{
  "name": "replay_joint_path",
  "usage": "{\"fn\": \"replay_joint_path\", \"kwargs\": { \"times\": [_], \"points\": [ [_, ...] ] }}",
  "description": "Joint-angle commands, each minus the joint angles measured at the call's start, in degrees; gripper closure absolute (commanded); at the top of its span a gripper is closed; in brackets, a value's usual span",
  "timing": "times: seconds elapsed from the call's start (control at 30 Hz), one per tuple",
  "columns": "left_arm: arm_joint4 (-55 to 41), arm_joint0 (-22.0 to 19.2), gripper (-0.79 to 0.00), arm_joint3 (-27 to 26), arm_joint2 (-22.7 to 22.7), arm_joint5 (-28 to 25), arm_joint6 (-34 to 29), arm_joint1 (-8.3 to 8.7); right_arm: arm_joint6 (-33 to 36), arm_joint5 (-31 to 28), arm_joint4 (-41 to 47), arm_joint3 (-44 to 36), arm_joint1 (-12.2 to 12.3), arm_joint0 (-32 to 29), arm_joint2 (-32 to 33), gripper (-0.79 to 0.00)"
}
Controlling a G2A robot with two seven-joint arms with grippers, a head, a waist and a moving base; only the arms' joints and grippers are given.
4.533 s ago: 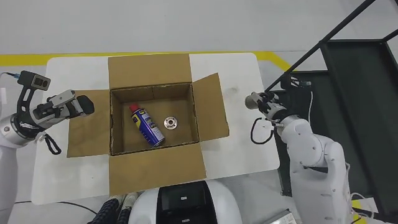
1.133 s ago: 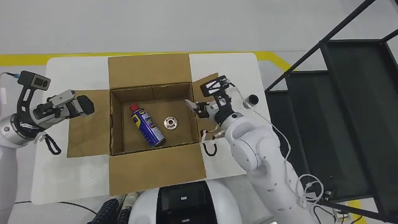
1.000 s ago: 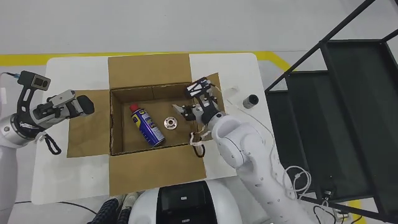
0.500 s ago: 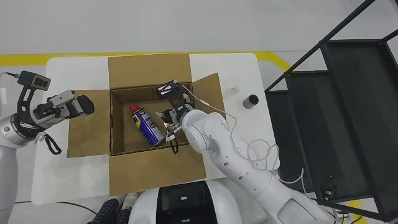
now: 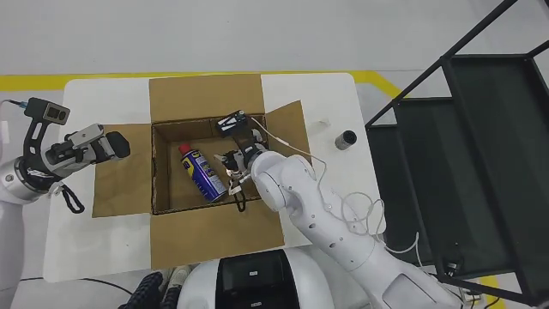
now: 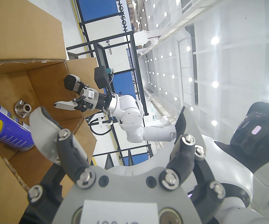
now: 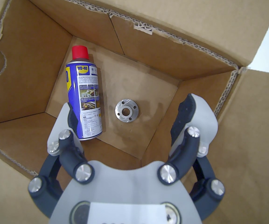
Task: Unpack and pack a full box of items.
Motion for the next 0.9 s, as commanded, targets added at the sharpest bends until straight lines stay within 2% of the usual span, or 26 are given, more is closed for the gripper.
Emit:
{"fn": "replay_joint_path", "kwargs": {
  "times": [0.0,0.3,0.4,0.7,0.87],
  "points": [
    [0.0,0.0,-0.785,0.0,0.0,0.0,0.0,0.0,0.0,0.0,0.0,0.0,0.0,0.0,0.0,-0.785],
    [0.0,0.0,-0.785,0.0,0.0,0.0,0.0,0.0,0.0,0.0,0.0,0.0,0.0,0.0,0.0,-0.785],
    [0.0,0.0,-0.785,0.0,0.0,0.0,0.0,0.0,-0.65,-2.38,0.67,2.24,-0.4,1.51,-1.29,-0.785],
    [0.0,0.0,-0.785,0.0,0.0,0.0,0.0,0.0,1.31,-0.19,4.51,19.1,-5.46,14.43,-10.86,-0.785],
    [0.0,0.0,-0.785,0.0,0.0,0.0,0.0,0.0,2.31,2.06,5.66,25.94,-8.62,18.14,-15.97,-0.785]
  ]
}}
